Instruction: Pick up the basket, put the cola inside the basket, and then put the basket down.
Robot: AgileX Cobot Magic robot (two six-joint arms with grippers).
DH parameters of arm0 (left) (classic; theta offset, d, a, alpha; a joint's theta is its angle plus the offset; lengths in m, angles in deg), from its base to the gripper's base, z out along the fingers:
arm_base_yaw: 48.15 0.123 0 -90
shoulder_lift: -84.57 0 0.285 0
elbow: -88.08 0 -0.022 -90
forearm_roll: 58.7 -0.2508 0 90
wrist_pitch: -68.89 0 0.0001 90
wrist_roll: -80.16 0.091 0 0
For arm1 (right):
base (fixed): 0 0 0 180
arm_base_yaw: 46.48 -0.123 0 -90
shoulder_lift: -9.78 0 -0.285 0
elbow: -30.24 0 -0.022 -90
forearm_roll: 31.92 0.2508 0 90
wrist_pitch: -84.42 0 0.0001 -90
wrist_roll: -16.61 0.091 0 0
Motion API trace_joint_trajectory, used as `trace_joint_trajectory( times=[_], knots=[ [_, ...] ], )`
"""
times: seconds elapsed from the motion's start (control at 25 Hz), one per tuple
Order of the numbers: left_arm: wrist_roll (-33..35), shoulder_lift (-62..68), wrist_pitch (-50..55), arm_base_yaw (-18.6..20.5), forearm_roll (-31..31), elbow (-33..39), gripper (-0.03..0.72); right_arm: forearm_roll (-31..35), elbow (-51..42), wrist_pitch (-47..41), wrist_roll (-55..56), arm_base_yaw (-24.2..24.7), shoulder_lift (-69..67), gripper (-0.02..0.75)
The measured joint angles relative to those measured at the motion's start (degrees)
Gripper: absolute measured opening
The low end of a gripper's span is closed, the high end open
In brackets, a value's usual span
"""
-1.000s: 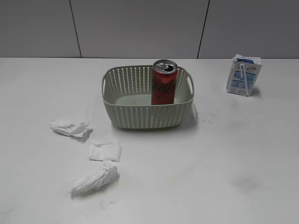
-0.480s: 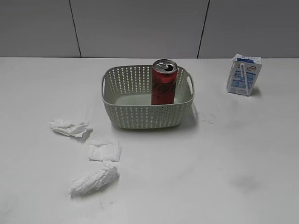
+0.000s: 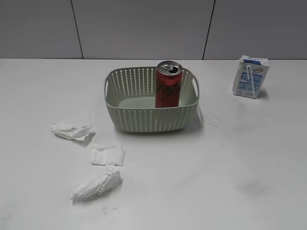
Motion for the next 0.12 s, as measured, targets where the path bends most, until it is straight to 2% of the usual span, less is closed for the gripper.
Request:
trace_joint_trajectory(
  times=[0.12],
  knots=[
    [0.0,0.0,0.0,0.0,0.0,0.0,0.553,0.12,0.0,0.0,0.0,0.0,0.0,0.592]
  ],
)
